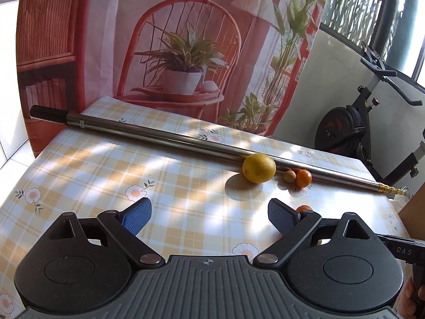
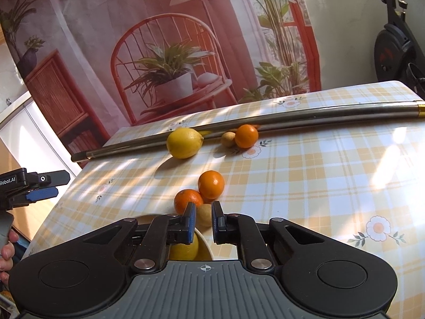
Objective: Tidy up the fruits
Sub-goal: 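Withdraw both grippers from the plate, then move the open left gripper toward the mandarins beside the plate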
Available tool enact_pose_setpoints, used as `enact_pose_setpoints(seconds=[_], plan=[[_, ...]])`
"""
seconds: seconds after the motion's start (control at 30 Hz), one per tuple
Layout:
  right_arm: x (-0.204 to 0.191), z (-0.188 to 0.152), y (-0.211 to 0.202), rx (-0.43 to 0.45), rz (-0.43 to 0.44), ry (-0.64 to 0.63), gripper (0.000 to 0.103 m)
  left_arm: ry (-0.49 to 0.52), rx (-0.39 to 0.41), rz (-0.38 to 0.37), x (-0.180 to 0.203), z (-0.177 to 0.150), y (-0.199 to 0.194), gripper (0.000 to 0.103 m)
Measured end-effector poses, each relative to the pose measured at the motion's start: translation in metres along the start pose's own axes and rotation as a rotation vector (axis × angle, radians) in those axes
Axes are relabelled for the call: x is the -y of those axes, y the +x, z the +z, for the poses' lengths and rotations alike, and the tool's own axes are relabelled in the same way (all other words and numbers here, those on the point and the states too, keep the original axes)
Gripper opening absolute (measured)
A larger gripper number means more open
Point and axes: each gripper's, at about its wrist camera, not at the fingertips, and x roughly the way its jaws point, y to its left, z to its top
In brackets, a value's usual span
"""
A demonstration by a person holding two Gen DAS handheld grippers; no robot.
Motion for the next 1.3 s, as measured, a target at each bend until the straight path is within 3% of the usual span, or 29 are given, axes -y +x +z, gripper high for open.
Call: enact_pose_setpoints(seconds=[0.83, 1.3], plan=[[-0.003, 0.016, 0.05, -0.159, -0.061, 0.013, 0.018, 0.038, -0.019, 0.017, -0.007, -0.003, 0.007, 0.096], [0.003, 0.019, 0.054, -0.156, -0.054, 0.045, 0.021, 0.029, -0.047, -0.011, -0.003, 0.005, 0.019, 0.096]])
